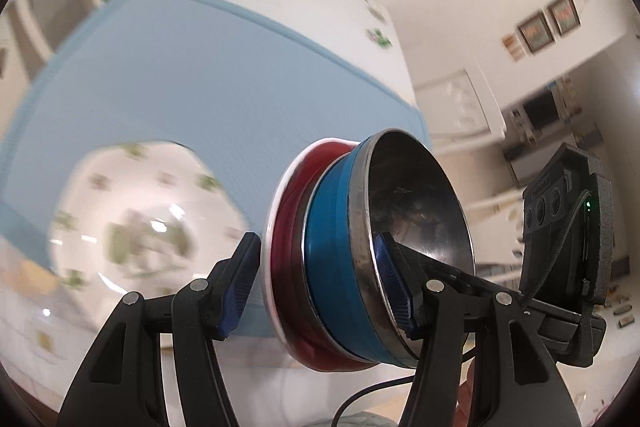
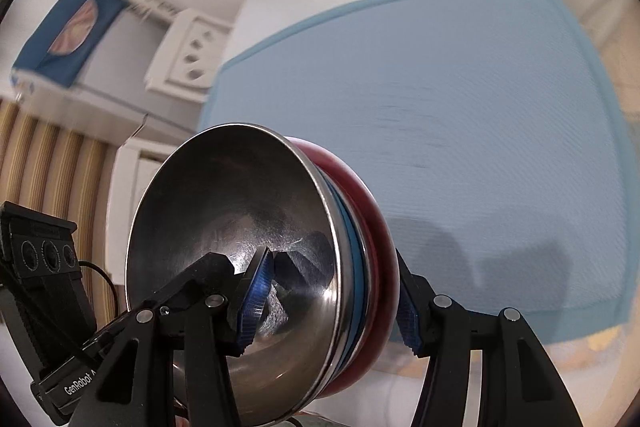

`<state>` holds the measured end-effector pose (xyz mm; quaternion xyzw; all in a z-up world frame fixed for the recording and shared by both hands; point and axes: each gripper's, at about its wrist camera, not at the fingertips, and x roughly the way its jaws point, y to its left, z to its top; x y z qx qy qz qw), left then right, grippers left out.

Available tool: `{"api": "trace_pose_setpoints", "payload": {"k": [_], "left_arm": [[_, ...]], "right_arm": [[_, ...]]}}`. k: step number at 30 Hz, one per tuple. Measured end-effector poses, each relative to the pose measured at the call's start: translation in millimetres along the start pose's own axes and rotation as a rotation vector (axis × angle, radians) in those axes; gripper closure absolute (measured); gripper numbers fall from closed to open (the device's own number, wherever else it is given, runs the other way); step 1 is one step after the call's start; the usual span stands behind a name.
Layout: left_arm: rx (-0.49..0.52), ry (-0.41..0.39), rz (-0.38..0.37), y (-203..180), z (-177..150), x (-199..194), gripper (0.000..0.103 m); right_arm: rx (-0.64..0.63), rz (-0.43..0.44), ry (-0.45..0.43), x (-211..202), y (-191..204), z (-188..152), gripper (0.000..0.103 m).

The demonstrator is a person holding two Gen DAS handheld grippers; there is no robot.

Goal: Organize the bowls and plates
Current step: 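Carry the nested bowl stack with both tools over the floral plate stack, then lower the bowl stack onto the floral plates and open both tools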

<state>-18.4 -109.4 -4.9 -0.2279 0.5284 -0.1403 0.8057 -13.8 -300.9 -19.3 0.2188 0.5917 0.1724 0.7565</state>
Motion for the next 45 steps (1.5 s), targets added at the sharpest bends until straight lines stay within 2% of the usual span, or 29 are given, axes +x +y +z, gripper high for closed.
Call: {"api": "trace_pose_setpoints", "payload": {"k": [4, 9, 15, 21, 26, 33, 37, 45], "left_arm": [[-0.044, -0.039, 0.035, 40.6, 5.8, -21.4, 0.048], [-0.079, -0.025, 0.051, 84.4, 3.7, -23.3, 0.048], [-0.07, 0.038, 0.036, 117.7, 6.4, -10.0, 0.048], [-0.049, 0.09, 0.001, 134.9, 5.3, 2.6, 0.048], [-0.01, 0.088, -0.021, 139.8, 5.8, 12.4, 0.048], [0.055, 0.077, -0.072, 140.1, 0.7, -3.1, 0.048], [0.055, 0.069, -0.092, 145.2, -9.9, -16.0, 0.048], [0.023, 0.015, -0.077, 146.5, -24.2, -20.6, 0.048]], "right_arm": [[-0.033, 0.023, 0.041, 37.3, 41.1, 2.4, 0.048], [-0.035, 0.013, 0.091, 78.9, 66.4, -2.0, 0.048], [0.018, -0.027, 0.128, 109.9, 67.6, -8.3, 0.048], [0.057, -0.09, 0.123, 128.9, 67.6, -8.4, 0.048], [0.072, -0.127, 0.089, 133.9, 68.6, -8.4, 0.048], [0.118, -0.077, 0.03, 110.3, 59.0, -18.0, 0.048], [0.068, -0.089, -0.03, 89.7, 66.2, -32.6, 0.048], [-0.048, -0.141, -0.084, 86.3, 75.8, -53.9, 0.048]]}}
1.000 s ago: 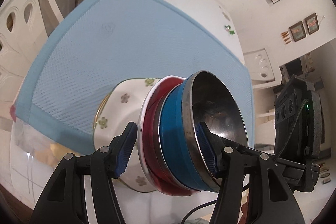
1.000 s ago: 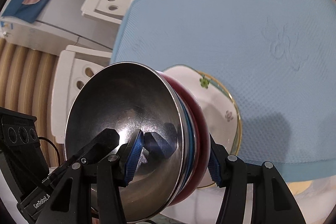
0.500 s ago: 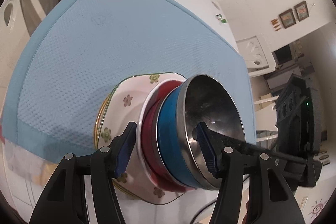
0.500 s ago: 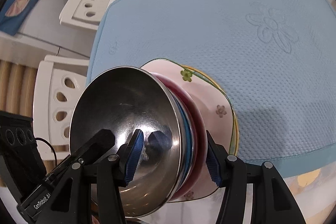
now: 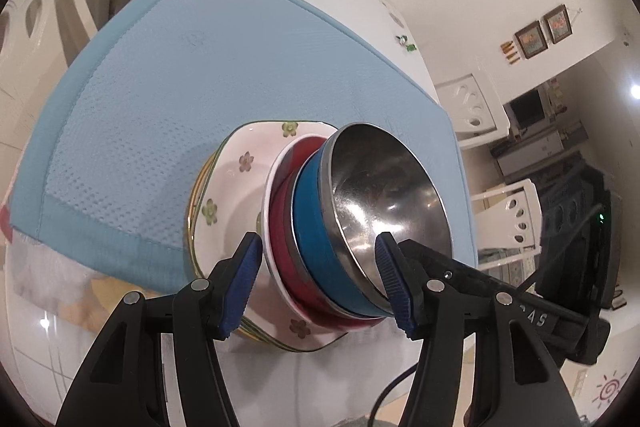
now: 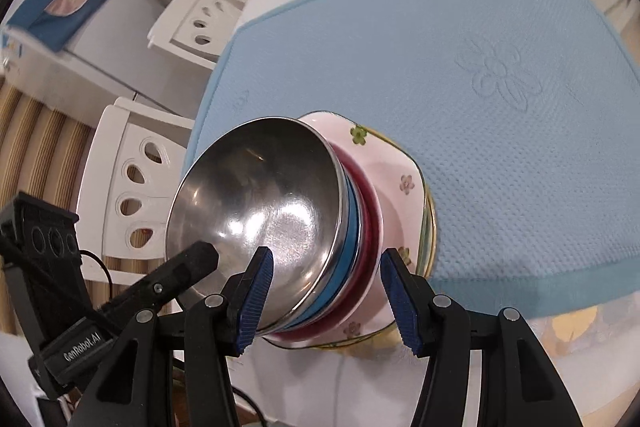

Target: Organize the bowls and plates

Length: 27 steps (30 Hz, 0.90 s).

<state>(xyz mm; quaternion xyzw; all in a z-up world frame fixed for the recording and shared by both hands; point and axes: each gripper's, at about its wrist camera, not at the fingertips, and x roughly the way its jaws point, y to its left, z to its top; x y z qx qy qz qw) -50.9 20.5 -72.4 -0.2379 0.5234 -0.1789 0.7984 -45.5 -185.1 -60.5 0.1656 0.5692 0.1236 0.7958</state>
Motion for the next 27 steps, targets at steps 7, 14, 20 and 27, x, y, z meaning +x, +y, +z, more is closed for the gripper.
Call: {"api": "trace_pose_setpoints", "payload": {"k": [7, 14, 20, 27], "left_arm": [[0.045, -0.16, 0.076, -34.4, -7.4, -48.7, 0.048], [0.176, -0.349, 0.237, -106.2, -42.8, -114.4, 0.044], [0.125, -0.423, 0.344, -123.2, -84.5, -141.9, 0.043], [0.088, -0.44, 0.415, -133.5, -113.9, -147.1, 0.038]], "right_arm": [[-0.125, 0.029, -0.141, -70.1, 21.7, 0.3, 0.048], [-0.295, -0.18, -0.3, -141.8, 58.9, -56.6, 0.033], [-0.285, -0.298, -0.335, -158.2, 54.1, -92.2, 0.032], [-0.298, -0.343, -0.385, -174.5, 45.4, -122.1, 0.032]]}}
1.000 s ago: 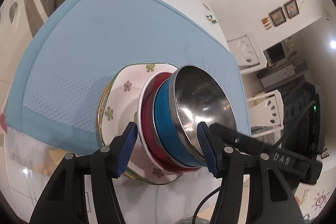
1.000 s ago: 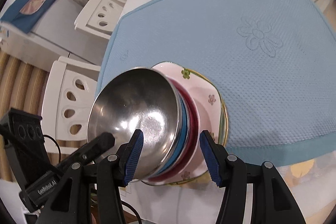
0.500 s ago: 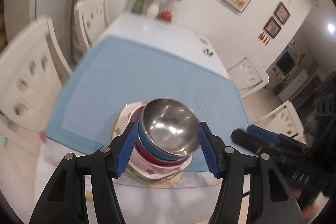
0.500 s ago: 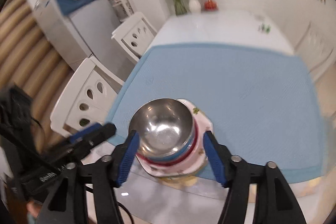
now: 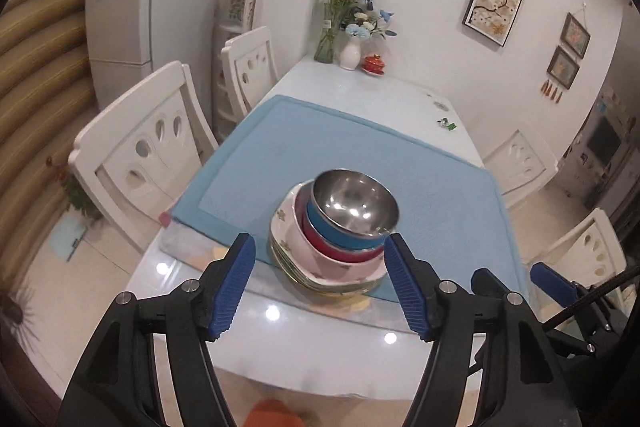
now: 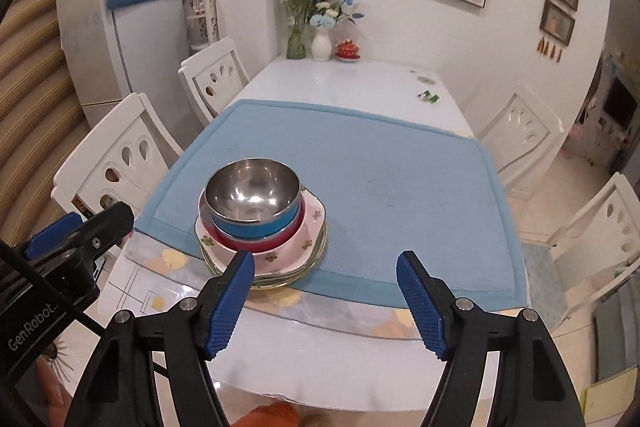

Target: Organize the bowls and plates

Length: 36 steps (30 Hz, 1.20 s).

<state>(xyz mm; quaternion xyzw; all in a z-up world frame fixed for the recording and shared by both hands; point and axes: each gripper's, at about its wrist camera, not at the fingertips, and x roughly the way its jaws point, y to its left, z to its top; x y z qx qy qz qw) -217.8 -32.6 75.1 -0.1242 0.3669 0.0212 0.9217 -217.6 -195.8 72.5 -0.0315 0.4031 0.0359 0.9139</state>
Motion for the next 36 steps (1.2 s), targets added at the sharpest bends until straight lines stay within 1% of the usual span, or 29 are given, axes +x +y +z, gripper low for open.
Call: {"api": "trace_pose_setpoints", "payload": {"k": [3, 6, 8, 12, 15, 19, 27, 36], "left_arm": [[0.0, -0.01, -0.018, -1.9, 2.1, -2.3, 0.038], [0.007, -0.011, -0.05, -6.3, 6.9, 2.6, 0.038], [0.029, -0.015, -0.067, -9.4, 12.1, 6.6, 0.038], [0.069, -0.009, -0.083, -9.9, 22.3, 11.2, 0.038], [0.086, -0.022, -0.07, -7.9, 26.7, 14.4, 0.035], [0.086, -0.006, -0.073, -1.4, 31.2, 24.3, 0.035], [0.091, 0.013, -0.039, 10.3, 37.8, 36.5, 0.035], [0.102, 0.031, -0.01, 15.0, 42.6, 46.1, 0.035]], "right_arm": [[0.014, -0.001, -0.014, -8.2, -4.6, -1.4, 0.031], [0.016, -0.03, -0.036, -13.7, -5.9, -0.2, 0.026], [0.033, -0.049, -0.041, -12.4, -8.0, 4.2, 0.025], [0.083, -0.048, -0.034, -6.4, -8.9, 15.7, 0.025], [0.104, -0.052, -0.022, 0.4, -4.6, 19.6, 0.025], [0.102, -0.065, -0.006, 8.8, 2.7, 23.7, 0.025], [0.105, -0.054, 0.036, 27.3, 14.1, 30.5, 0.025], [0.11, -0.048, 0.076, 43.1, 18.8, 34.6, 0.025]]}}
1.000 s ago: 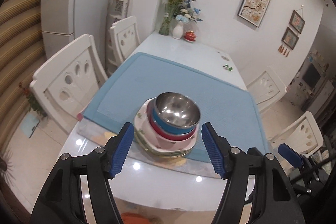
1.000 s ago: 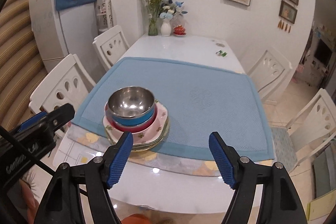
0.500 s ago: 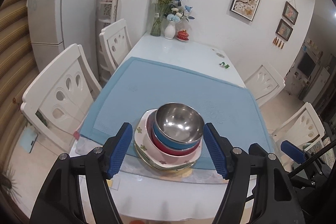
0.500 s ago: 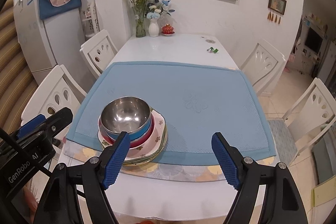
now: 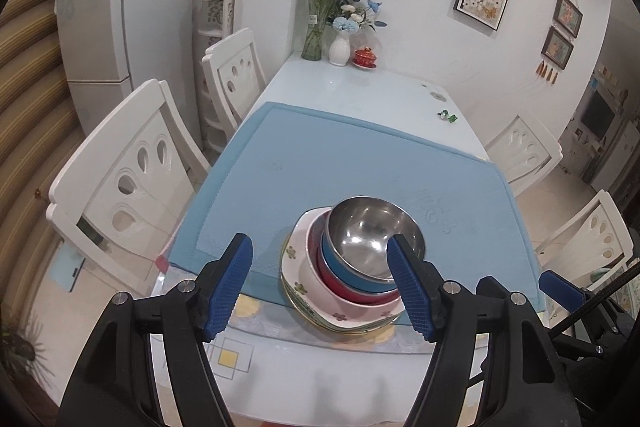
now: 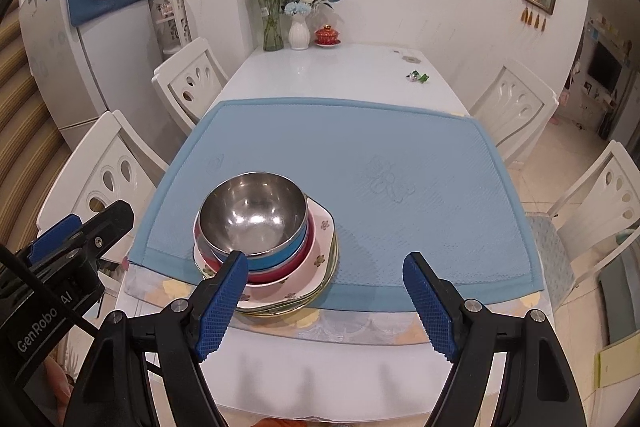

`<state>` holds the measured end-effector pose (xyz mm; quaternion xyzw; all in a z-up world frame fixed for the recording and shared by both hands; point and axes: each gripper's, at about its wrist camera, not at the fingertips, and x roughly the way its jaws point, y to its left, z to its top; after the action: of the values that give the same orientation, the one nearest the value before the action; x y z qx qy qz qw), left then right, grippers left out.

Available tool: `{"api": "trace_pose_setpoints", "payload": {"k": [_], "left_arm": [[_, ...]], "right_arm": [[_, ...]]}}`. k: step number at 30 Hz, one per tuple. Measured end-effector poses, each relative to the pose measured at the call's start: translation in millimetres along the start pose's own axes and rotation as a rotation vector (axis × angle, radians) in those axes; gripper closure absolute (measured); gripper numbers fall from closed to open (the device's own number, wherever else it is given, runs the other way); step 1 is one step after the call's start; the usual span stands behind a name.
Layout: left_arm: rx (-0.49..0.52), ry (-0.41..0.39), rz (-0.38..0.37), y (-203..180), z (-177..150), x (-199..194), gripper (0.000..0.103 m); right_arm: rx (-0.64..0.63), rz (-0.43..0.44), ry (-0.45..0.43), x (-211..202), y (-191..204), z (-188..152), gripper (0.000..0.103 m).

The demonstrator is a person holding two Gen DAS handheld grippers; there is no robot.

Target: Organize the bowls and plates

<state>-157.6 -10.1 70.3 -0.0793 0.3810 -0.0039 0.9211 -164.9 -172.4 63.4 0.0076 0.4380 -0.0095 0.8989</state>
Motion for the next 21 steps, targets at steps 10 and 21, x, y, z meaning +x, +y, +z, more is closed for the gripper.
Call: {"api": "trace_pose_setpoints", "payload": {"k": [10, 21], "left_arm": [[0.033, 0.043, 0.013, -1.8, 0.8, 10.6, 0.035], [0.05, -0.025, 0.045, -1.9, -0.4, 8.0, 0.034]], "right_arm": [[0.028, 0.007, 0.086, 20.5, -4.1, 0.3, 0.025], [0.02, 0.01, 0.091, 23.9, -1.5, 3.3, 0.025]]}}
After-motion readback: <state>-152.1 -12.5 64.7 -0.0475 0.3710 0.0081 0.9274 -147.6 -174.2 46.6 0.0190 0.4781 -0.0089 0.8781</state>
